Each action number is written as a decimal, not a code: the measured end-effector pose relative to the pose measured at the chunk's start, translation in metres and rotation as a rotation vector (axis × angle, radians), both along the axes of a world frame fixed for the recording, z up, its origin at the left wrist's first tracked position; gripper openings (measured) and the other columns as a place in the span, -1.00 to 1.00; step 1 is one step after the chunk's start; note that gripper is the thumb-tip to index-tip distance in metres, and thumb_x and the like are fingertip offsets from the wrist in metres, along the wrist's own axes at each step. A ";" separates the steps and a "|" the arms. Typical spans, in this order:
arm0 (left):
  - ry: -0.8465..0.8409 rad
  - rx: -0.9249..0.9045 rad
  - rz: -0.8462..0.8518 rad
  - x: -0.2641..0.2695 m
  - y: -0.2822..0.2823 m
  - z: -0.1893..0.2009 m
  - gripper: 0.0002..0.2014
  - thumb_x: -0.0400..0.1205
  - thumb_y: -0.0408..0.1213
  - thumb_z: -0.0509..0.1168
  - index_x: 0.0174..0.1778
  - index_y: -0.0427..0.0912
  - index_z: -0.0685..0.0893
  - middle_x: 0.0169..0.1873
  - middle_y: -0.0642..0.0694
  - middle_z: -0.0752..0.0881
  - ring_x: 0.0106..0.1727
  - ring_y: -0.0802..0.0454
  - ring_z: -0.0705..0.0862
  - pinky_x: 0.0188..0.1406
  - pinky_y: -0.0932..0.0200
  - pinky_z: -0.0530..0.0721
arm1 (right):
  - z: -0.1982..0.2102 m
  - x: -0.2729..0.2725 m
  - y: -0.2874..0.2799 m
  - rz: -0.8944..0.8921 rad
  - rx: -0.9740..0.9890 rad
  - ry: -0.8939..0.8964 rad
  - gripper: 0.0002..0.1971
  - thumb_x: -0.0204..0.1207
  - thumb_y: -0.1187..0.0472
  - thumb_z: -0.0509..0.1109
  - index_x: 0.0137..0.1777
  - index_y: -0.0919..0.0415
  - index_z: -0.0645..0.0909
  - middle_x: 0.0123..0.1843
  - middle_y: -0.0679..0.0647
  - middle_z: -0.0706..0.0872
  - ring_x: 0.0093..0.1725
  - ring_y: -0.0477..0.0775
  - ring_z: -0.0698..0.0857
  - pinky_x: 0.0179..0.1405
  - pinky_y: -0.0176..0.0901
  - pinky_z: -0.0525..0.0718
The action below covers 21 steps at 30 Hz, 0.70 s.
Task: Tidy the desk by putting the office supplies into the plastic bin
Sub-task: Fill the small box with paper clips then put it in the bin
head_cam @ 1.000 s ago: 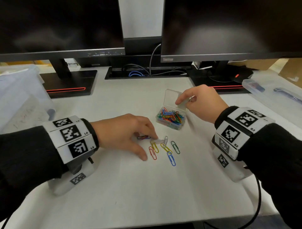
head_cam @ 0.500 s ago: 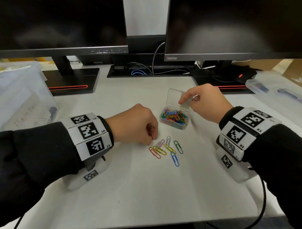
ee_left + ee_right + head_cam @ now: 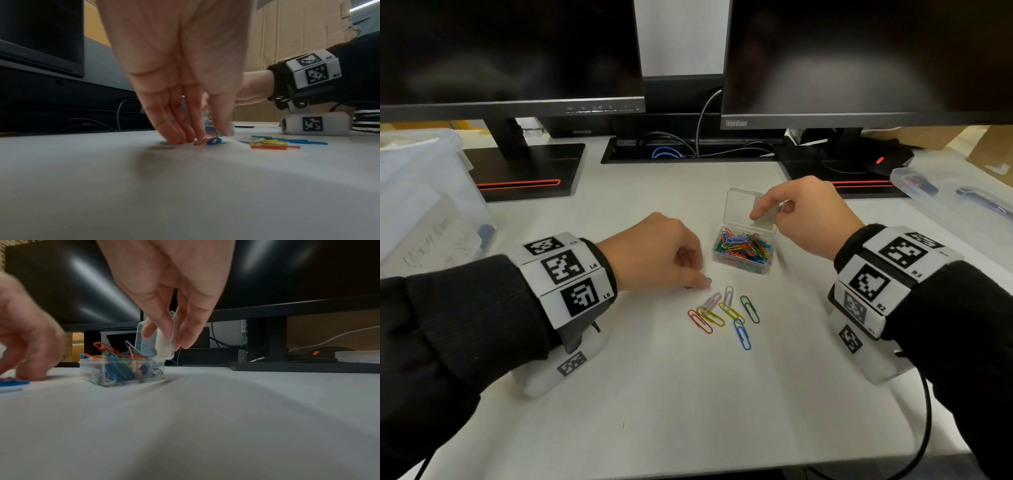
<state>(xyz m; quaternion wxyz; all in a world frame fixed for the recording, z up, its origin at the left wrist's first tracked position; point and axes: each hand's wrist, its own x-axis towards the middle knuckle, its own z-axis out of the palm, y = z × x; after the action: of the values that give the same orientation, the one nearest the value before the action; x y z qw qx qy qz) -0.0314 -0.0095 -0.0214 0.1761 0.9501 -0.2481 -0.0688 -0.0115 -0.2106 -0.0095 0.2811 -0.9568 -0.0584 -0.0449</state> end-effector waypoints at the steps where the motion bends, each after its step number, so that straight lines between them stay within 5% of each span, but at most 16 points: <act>1: 0.032 0.030 -0.006 -0.001 0.003 -0.001 -0.78 0.46 -0.04 0.45 -0.07 -0.07 0.76 -0.24 0.09 0.72 -0.27 0.27 0.62 -0.24 0.55 0.47 | 0.000 0.000 0.000 0.003 -0.004 0.001 -0.64 0.51 0.53 0.22 -0.04 0.11 0.76 0.27 0.10 0.66 -0.04 -0.02 0.51 -0.02 -0.28 0.48; 6: 0.172 0.045 -0.035 0.001 0.003 -0.001 -0.94 0.50 -0.18 0.44 -0.25 0.04 0.68 -0.36 0.16 0.65 -0.42 0.40 0.56 -0.37 0.61 0.45 | 0.000 0.002 0.000 0.000 -0.002 0.011 -0.63 0.51 0.52 0.23 -0.06 0.07 0.75 0.29 0.09 0.65 0.06 0.04 0.57 0.00 -0.26 0.50; 9: 0.218 0.136 -0.048 0.005 -0.004 -0.003 -0.94 0.55 -0.20 0.35 -0.24 0.02 0.62 -0.38 0.18 0.61 -0.41 0.31 0.53 -0.39 0.52 0.43 | 0.000 0.001 0.000 0.008 -0.009 0.004 -0.63 0.51 0.52 0.23 -0.05 0.07 0.75 0.28 0.08 0.65 0.03 -0.03 0.51 -0.01 -0.29 0.46; 14: 0.149 0.141 -0.116 0.004 -0.008 -0.002 -0.91 0.53 -0.25 0.35 -0.24 0.02 0.59 -0.45 0.20 0.56 -0.46 0.35 0.53 -0.45 0.60 0.42 | 0.001 -0.001 0.001 0.011 -0.004 -0.005 -0.64 0.51 0.52 0.23 -0.07 0.08 0.75 0.26 0.06 0.65 0.03 -0.06 0.49 -0.01 -0.31 0.45; 18: 0.096 0.065 -0.149 0.004 -0.009 -0.001 -0.91 0.47 -0.32 0.38 -0.27 -0.01 0.66 -0.48 0.19 0.59 -0.46 0.47 0.54 -0.43 0.64 0.43 | 0.003 -0.002 0.002 0.024 -0.015 -0.002 -0.64 0.52 0.51 0.23 -0.08 0.07 0.75 0.06 -0.06 0.58 0.03 -0.09 0.46 -0.01 -0.32 0.42; 21: -0.001 -0.046 -0.181 0.005 -0.011 0.004 -0.89 0.44 -0.38 0.37 -0.24 -0.06 0.70 -0.46 0.21 0.59 -0.39 0.38 0.57 -0.36 0.62 0.44 | 0.004 -0.002 0.002 0.033 -0.030 -0.018 -0.63 0.52 0.51 0.22 -0.10 0.06 0.75 -0.01 -0.10 0.54 -0.01 -0.09 0.46 -0.03 -0.34 0.41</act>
<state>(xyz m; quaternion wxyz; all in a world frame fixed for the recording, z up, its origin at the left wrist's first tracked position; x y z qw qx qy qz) -0.0267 -0.0205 -0.0179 0.1908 0.9196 -0.3345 -0.0782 -0.0138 -0.2086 -0.0056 0.2667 -0.9595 -0.0774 -0.0481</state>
